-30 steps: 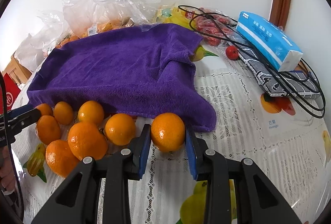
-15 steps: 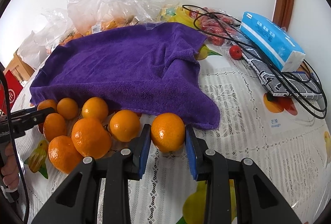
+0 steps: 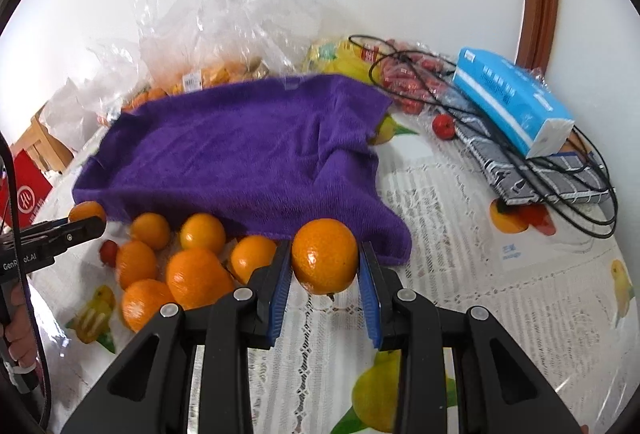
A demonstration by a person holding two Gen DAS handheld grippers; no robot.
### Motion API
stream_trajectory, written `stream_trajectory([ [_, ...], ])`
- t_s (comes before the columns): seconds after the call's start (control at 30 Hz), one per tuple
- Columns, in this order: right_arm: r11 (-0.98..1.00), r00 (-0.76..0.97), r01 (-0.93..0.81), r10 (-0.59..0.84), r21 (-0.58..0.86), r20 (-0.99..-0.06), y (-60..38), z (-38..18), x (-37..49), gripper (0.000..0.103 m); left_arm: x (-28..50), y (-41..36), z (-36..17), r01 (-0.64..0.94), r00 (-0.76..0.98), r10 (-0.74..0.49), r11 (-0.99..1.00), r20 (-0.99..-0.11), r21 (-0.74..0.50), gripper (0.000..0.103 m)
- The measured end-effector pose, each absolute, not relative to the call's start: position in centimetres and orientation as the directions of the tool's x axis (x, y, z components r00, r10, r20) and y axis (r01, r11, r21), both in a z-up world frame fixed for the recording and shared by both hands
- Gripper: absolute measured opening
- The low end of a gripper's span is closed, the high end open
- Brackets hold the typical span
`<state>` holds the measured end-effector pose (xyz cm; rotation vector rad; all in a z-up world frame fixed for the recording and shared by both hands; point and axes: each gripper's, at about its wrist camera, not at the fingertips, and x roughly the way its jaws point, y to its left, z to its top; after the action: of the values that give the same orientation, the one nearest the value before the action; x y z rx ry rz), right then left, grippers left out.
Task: Organize fruits
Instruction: 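Grasp a tangerine with the right gripper while the left gripper grasps a large orange, then carry both fruits over the purple towel and open both grippers to release them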
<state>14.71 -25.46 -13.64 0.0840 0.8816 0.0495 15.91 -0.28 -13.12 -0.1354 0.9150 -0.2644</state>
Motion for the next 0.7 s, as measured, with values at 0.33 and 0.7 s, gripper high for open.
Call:
stream_trajectory([
  [0.33,0.997,0.69,-0.004,0.059,0.077,-0.721,-24.2,-8.7,15.1,0.032,16.7,1.2,-9.8,0.132,0.64,-0.239,0.97,-0.73,-0.203,0.042],
  [0.7,0.995,0.724,-0.038,0.09,0.09,-0.683,-22.4,-6.1,18.3,0.032,20.3,2.2,-7.9,0.119,0.676,-0.232,0.971,-0.7,-0.207,0.042],
])
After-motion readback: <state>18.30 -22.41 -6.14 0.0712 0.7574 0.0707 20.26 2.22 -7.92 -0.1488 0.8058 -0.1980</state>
